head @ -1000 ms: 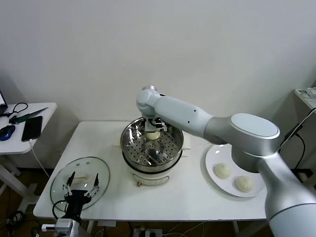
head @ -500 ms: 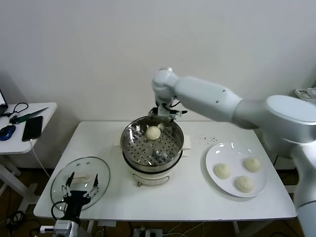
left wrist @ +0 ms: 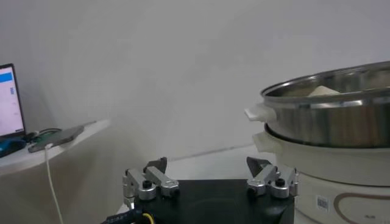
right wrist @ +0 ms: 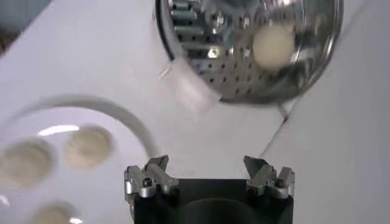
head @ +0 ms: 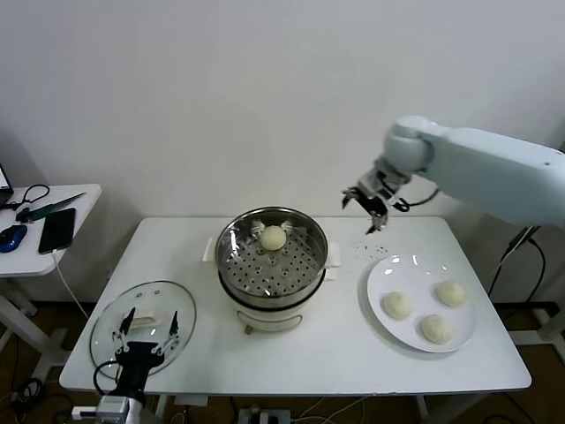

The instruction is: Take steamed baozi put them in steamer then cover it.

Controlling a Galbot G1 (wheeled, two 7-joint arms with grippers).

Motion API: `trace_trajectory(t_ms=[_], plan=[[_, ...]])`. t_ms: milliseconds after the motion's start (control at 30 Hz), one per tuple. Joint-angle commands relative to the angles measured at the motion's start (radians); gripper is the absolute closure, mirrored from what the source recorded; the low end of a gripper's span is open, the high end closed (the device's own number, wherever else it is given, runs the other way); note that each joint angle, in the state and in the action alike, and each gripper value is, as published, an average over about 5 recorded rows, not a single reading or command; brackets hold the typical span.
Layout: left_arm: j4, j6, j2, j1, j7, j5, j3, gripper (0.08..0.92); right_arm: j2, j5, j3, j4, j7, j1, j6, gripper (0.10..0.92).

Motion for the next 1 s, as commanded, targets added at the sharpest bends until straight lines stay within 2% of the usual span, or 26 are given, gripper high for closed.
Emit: trace_trajectory(t_ms=[33, 400, 1000], plan=[[0.0, -0.001, 0.001, 0.014, 0.0, -0.003, -0.008, 0.177, -0.208, 0.133, 0.053, 0.034, 0.005, -0.229, -0.213, 0.203], [0.005, -0.001, -0.005, 0.02, -0.002, 0.001, -0.017, 0.177, -0.131, -0.038, 0.265, -0.099, 0.005, -0.49, -0.192, 0.203], [0.027, -0.011, -0.004, 0.028, -0.004, 0.0, -0.022, 0.177, -0.047, -0.078, 0.317, -0.201, 0.013, -0.539, -0.173, 0.203]])
